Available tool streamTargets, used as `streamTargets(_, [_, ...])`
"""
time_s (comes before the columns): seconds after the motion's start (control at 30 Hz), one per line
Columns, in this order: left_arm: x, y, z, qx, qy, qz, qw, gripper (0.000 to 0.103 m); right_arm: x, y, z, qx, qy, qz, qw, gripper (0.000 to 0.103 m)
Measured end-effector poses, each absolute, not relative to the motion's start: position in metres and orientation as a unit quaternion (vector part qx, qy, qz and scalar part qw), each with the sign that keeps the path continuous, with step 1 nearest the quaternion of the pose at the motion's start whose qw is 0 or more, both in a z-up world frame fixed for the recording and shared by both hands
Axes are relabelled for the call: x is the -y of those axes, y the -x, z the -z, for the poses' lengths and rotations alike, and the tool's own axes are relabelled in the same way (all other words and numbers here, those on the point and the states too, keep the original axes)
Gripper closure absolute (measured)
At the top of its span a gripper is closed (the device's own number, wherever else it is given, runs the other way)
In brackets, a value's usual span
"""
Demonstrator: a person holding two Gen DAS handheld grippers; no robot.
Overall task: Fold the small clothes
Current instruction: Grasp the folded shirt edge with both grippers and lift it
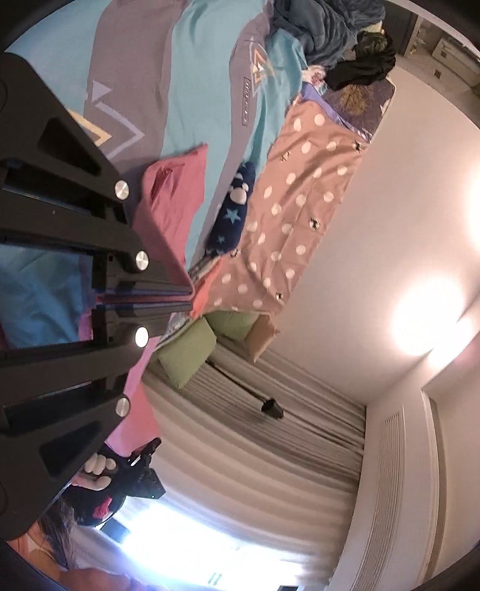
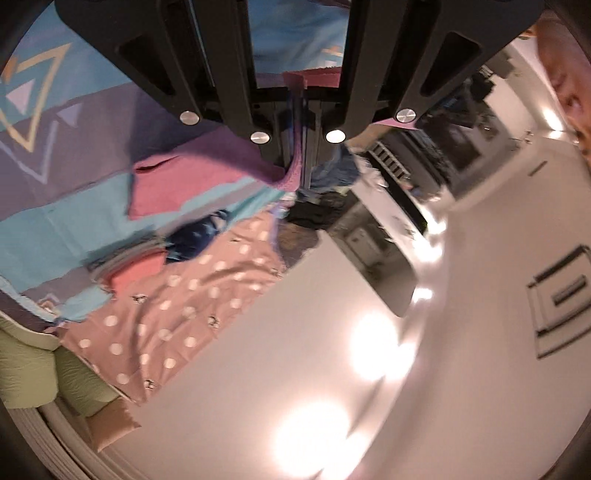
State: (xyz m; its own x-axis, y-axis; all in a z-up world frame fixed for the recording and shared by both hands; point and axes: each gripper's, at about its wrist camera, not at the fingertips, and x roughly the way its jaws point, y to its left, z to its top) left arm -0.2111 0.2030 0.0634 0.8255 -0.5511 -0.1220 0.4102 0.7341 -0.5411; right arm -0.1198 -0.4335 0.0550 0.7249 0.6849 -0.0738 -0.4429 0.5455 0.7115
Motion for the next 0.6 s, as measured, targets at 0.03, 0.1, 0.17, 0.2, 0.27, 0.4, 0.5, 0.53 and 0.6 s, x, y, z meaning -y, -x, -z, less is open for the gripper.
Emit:
streamTargets(0.03, [-0.204,0.202,-0.059,-0.146,0.262,0.257,0.919,0.1,0.434,0.111,-0.047,-0.183,-0.355,-0.324,0.857,0.1])
streamTargets(0.1, [-0.206,0.183,-0.049,-0.164,0.274,0.245,0.916,0.1,0.433,0.095,-0.033,-0.199,-0.367,-0.314,0.853,0.1])
streamTargets(0.17, [-0.207,0.167,-0.042,-0.178,0.279,0.234,0.914,0.1,0.432,0.078,-0.02,-0.214,-0.374,-0.304,0.85,0.1])
streamTargets(0.2, [-0.207,0.155,-0.037,-0.187,0.285,0.23,0.911,0.1,0.433,0.071,-0.017,-0.219,-0.377,-0.301,0.848,0.1])
streamTargets(0.27, [-0.208,0.139,-0.033,-0.197,0.29,0.224,0.909,0.1,0.43,0.056,-0.011,-0.226,-0.381,-0.298,0.845,0.1])
streamTargets(0.4, [-0.21,0.103,-0.03,-0.206,0.298,0.214,0.907,0.1,0.429,0.027,-0.01,-0.23,-0.383,-0.296,0.844,0.1])
streamTargets(0.5, [-0.212,0.076,-0.03,-0.21,0.3,0.208,0.907,0.1,0.427,-0.003,-0.009,-0.234,-0.379,-0.293,0.846,0.1])
streamTargets(0.53, [-0.212,0.066,-0.03,-0.212,0.301,0.206,0.907,0.1,0.426,-0.01,-0.01,-0.236,-0.377,-0.29,0.847,0.1])
streamTargets(0.6, [-0.212,0.048,-0.029,-0.218,0.303,0.203,0.905,0.1,0.424,-0.032,-0.007,-0.244,-0.376,-0.282,0.848,0.1])
